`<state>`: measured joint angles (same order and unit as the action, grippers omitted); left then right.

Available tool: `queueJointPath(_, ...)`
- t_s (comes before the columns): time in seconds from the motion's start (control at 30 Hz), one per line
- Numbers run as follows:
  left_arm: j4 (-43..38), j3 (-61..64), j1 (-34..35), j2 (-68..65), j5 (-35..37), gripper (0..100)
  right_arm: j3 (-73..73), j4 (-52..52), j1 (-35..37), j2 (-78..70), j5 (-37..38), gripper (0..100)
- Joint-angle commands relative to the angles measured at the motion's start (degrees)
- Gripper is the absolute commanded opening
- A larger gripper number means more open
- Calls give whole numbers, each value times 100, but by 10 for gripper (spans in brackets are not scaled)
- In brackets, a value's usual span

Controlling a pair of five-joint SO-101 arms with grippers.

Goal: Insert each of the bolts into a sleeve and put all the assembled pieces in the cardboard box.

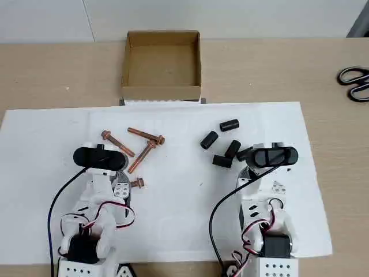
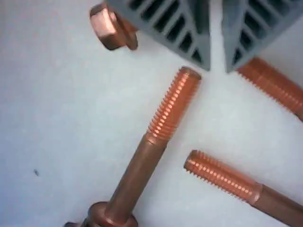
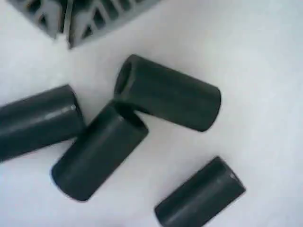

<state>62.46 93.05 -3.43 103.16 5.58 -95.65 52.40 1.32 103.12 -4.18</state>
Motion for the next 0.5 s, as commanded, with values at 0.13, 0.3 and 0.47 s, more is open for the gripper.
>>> queueJointPath(0.13, -79, -180, 53, 44, -79, 11, -88, 13, -31, 66, 9, 3)
queueJointPath(0.3, 492, -1420, 18, 0, -290, 38, -88, 13, -31, 66, 9, 3)
queueJointPath(0.47, 853, -2246, 18, -466, -308, 171, -88, 13, -31, 66, 9, 3)
